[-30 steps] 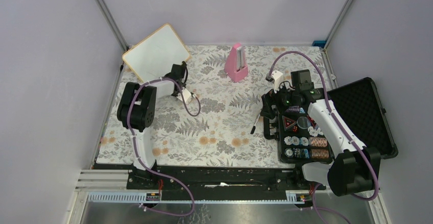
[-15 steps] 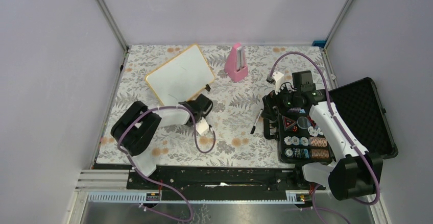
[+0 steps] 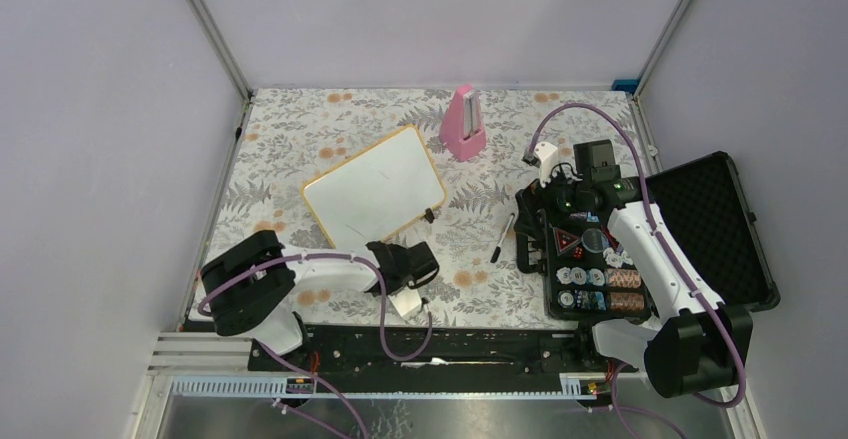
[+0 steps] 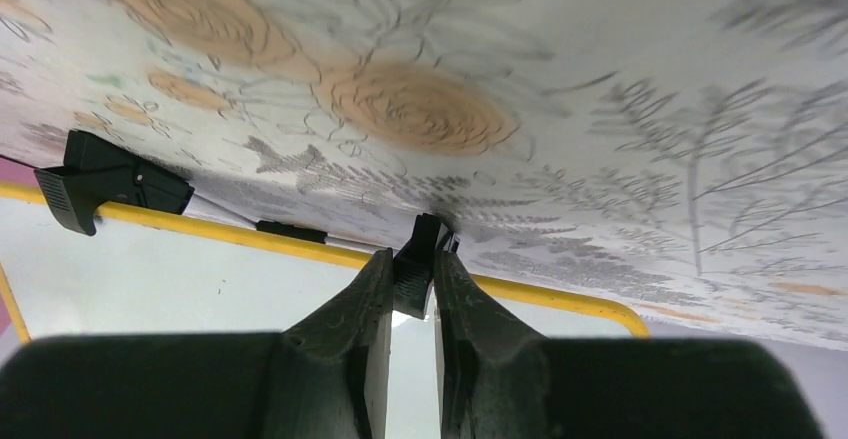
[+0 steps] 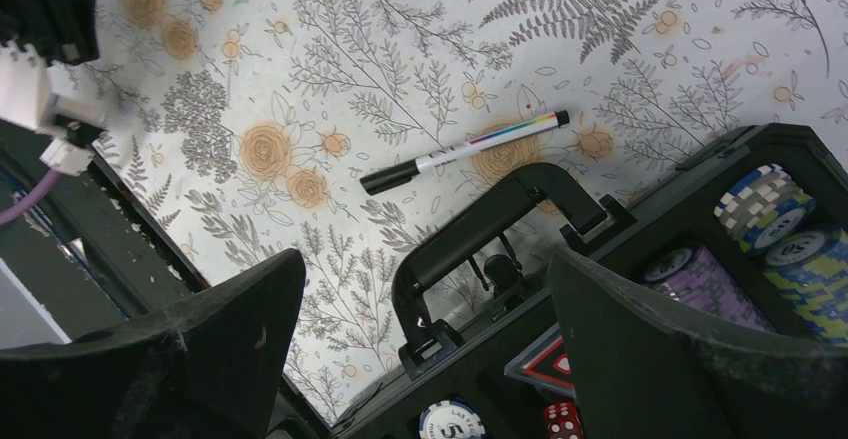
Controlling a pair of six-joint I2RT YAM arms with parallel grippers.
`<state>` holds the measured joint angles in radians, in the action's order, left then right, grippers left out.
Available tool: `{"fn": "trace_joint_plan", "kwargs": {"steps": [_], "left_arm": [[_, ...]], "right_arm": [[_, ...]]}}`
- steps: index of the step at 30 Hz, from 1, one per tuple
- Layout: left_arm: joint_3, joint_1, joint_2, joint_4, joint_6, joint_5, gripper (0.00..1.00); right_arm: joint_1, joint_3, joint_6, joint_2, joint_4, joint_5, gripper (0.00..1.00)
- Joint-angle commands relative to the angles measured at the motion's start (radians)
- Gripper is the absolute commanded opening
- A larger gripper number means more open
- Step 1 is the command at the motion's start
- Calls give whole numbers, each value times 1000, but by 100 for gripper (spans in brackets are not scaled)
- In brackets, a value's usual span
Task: Write a sentence on the whiteboard
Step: Move the whiteboard stand to the center of the board.
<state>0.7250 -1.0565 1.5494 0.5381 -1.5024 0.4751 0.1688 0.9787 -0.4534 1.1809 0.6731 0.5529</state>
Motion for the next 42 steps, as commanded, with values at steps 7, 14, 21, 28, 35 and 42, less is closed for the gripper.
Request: {"fn": "trace_joint_plan", "kwargs": {"steps": [7,14,21,28,35,42], "left_arm": [[1,-135,-38,133,194,-61,19],[209,-142,-25,291,366,-198,48],[443,-108,-62,442,601,-512,63],[596,114,-132,423,827,-880,86],[703,413,-217,296,1090,-1116,99],[674,654,-307,141,1341,-1281,99]], "right_arm": [[-4,32,-72,-3,45,-33,99],[26,75,-238,33,95,-53,99],[95,88,-559,81,92,-39,99],[107,142,-806,202,90,55,99],[122,154,-967,335,44,114,99],[163,129,-1190,424,41,23,85]]}}
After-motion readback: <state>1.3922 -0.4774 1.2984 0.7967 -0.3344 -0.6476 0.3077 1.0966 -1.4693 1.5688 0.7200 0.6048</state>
